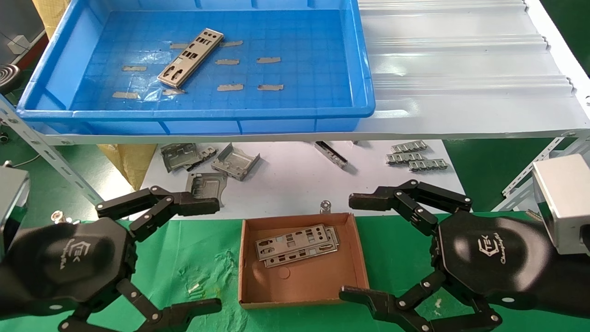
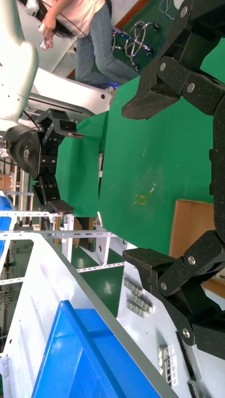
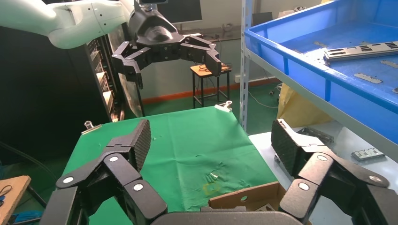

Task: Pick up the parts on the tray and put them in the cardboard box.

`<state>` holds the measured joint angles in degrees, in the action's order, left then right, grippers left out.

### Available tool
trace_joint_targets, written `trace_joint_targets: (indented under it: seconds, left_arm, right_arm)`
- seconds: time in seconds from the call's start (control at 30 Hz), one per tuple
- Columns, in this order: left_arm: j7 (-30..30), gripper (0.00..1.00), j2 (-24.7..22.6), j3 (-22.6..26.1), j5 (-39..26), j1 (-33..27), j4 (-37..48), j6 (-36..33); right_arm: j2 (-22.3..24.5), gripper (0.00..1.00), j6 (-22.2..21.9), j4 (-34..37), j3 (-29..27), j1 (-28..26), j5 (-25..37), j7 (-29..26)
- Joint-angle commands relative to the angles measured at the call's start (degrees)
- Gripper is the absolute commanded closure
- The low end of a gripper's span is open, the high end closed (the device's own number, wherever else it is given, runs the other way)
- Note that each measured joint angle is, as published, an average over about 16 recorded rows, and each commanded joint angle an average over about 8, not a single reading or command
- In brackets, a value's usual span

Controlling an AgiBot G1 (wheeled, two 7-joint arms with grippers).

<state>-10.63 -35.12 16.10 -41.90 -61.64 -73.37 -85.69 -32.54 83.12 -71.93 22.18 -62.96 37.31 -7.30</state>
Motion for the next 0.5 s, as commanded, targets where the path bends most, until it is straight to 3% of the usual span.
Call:
trace_joint_targets:
  seconds: [0.03, 0.5]
  left_arm:
    - [0.0, 0.0, 0.0, 0.0, 0.0, 0.0, 0.0, 0.0]
    - [0.0, 0.0, 0.0, 0.0, 0.0, 0.0, 0.0, 0.0]
  right_arm:
    - [0.0, 1.0, 0.0, 0.0, 0.0, 0.0, 0.0, 0.0]
    - [0.0, 1.0, 0.0, 0.0, 0.0, 0.0, 0.0, 0.0]
